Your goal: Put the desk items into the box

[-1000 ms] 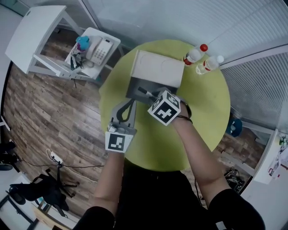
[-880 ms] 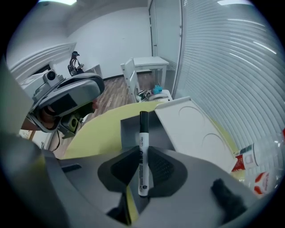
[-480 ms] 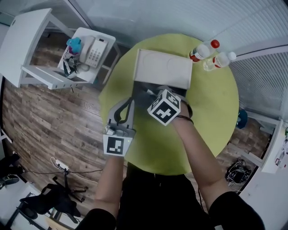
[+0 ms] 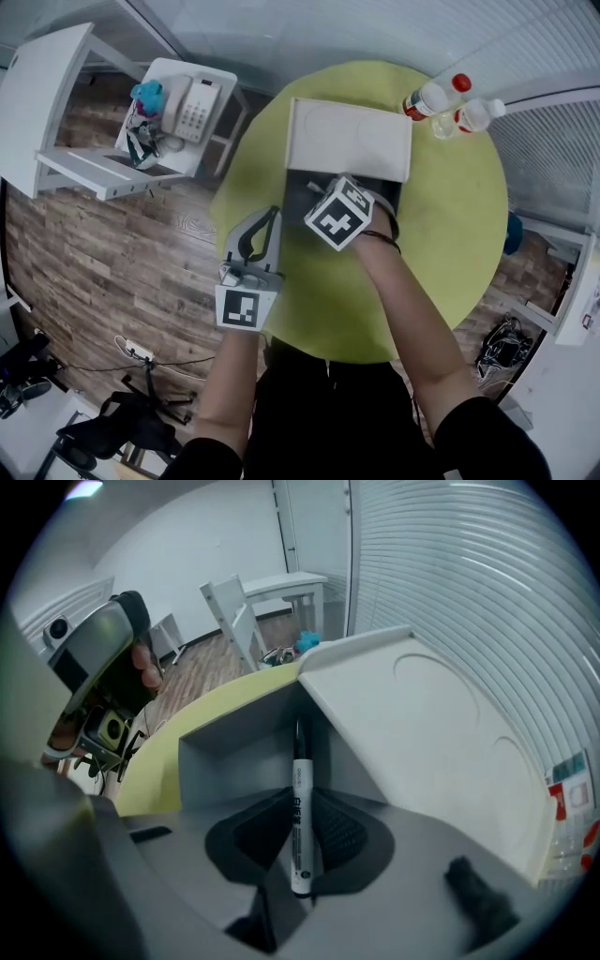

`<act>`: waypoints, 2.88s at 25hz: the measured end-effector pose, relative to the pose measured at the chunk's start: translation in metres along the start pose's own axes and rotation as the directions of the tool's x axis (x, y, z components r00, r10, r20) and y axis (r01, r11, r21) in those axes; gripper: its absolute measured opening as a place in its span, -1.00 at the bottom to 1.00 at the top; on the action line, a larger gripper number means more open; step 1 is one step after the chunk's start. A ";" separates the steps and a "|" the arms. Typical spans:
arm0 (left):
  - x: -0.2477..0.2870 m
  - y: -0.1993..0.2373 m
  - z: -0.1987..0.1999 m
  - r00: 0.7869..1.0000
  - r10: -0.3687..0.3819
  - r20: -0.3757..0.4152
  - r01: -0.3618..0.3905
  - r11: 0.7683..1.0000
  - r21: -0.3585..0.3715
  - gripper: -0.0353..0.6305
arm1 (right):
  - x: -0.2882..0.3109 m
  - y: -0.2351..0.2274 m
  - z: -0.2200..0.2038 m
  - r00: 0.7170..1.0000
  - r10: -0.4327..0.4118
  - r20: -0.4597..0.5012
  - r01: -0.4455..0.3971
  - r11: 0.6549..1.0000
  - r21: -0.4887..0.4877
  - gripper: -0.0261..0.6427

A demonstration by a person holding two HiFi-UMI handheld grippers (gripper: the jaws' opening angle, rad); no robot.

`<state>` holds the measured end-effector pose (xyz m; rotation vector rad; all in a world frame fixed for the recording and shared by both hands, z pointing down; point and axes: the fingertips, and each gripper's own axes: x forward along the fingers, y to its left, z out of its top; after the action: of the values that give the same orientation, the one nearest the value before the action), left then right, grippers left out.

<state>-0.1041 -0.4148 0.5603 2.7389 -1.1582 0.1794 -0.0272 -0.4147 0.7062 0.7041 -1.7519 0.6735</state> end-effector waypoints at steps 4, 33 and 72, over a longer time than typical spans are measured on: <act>0.000 0.001 -0.004 1.000 -0.015 -0.001 0.015 1.000 -0.006 -0.86 | 0.004 0.005 -0.001 1.000 -0.011 -0.006 0.011 1.000 0.001 -0.71; -0.012 -0.076 0.026 0.995 -0.103 -0.003 0.103 0.995 0.013 -0.86 | -0.147 0.040 -0.028 0.854 -0.012 0.521 0.095 0.987 -0.132 -0.78; -0.020 -0.152 0.028 0.990 -0.139 0.021 0.139 0.990 -0.011 -0.86 | -0.223 0.061 -0.065 0.420 0.038 0.907 0.000 0.999 -0.042 -0.87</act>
<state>-0.0075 -0.3022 0.5137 2.8041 -0.9646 0.1265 0.0227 -0.2972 0.5033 1.1633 -2.7820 0.2189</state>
